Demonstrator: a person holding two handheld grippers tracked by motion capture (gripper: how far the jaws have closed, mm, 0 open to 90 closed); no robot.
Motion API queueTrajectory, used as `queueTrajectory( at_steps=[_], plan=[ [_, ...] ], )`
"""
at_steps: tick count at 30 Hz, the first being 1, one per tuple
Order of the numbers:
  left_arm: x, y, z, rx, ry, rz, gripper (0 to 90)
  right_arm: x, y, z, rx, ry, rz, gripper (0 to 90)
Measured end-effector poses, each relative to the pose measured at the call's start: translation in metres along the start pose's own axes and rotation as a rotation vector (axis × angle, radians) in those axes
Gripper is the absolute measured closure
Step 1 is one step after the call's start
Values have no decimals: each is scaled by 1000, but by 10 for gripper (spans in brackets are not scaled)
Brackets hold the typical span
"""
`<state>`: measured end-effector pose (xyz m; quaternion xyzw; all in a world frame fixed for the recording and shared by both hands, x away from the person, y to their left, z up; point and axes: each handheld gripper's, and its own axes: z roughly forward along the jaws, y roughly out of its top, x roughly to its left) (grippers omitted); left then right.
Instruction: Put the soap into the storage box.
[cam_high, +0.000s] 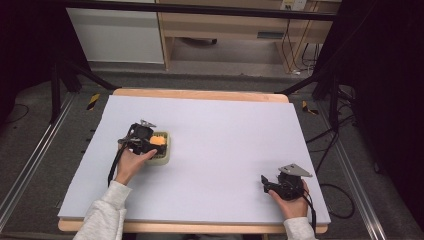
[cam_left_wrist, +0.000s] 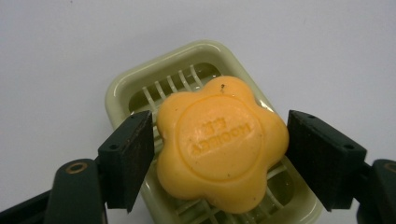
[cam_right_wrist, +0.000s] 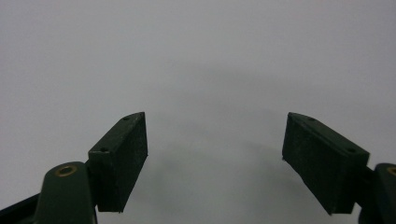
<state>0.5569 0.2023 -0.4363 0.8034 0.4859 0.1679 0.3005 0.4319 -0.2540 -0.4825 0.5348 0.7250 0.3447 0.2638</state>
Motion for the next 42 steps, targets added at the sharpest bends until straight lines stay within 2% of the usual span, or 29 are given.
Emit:
queueTrajectory(
  at_steps=[12,18,22,30,38,42],
  plan=[
    [0,1,-18,-64,6,-2,235,-1,0,-2,-4,2,2,226],
    [-3,-2,-27,-107,-3,-7,223,-2,0,-2,-12,0,9,232],
    [-6,-8,-33,-142,-4,7,219,-2,0,-3,-14,-1,6,240],
    [-11,-26,-46,-185,13,17,220,-3,-2,-2,-14,-5,9,241],
    [-9,-49,-57,-226,-18,-10,223,-6,-5,-5,-17,-7,23,234],
    [-6,-64,-61,-241,-11,-14,223,-8,-6,-6,-18,-8,30,228]
  ],
)
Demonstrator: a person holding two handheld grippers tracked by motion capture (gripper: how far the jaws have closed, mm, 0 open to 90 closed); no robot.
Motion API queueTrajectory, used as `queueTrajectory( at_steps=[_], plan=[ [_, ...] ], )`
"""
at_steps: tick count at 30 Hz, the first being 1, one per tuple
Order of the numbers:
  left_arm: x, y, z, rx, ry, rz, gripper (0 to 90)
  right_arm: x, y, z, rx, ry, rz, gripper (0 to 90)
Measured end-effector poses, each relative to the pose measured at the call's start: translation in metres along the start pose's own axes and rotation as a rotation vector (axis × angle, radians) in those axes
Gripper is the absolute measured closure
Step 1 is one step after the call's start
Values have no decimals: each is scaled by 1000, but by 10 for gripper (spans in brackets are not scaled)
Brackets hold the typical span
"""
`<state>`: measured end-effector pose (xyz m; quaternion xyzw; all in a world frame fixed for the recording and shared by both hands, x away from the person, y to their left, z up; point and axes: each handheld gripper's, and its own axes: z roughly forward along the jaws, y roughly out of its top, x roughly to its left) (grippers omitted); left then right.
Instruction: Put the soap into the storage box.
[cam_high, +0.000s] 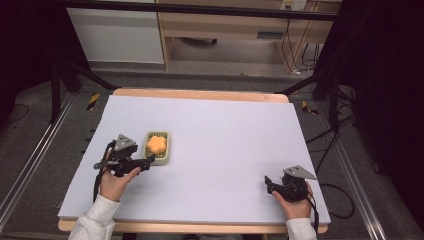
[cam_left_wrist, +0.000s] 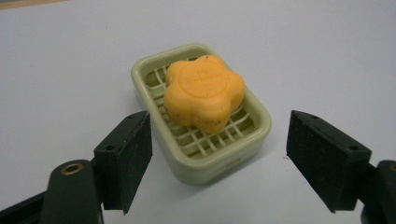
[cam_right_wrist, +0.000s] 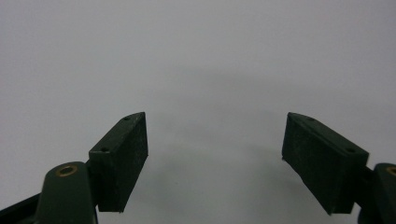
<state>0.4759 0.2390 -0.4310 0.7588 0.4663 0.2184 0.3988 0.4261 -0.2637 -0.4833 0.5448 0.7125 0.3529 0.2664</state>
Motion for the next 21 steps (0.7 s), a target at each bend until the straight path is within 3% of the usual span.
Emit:
queueTrajectory(
  at_steps=[11,21],
  plan=[
    [16,-44,-16,24,51,-10,221,0,-1,0,1,-14,-3,211],
    [33,-67,-33,35,99,-36,216,-4,-2,-2,7,-34,13,211]
  ],
)
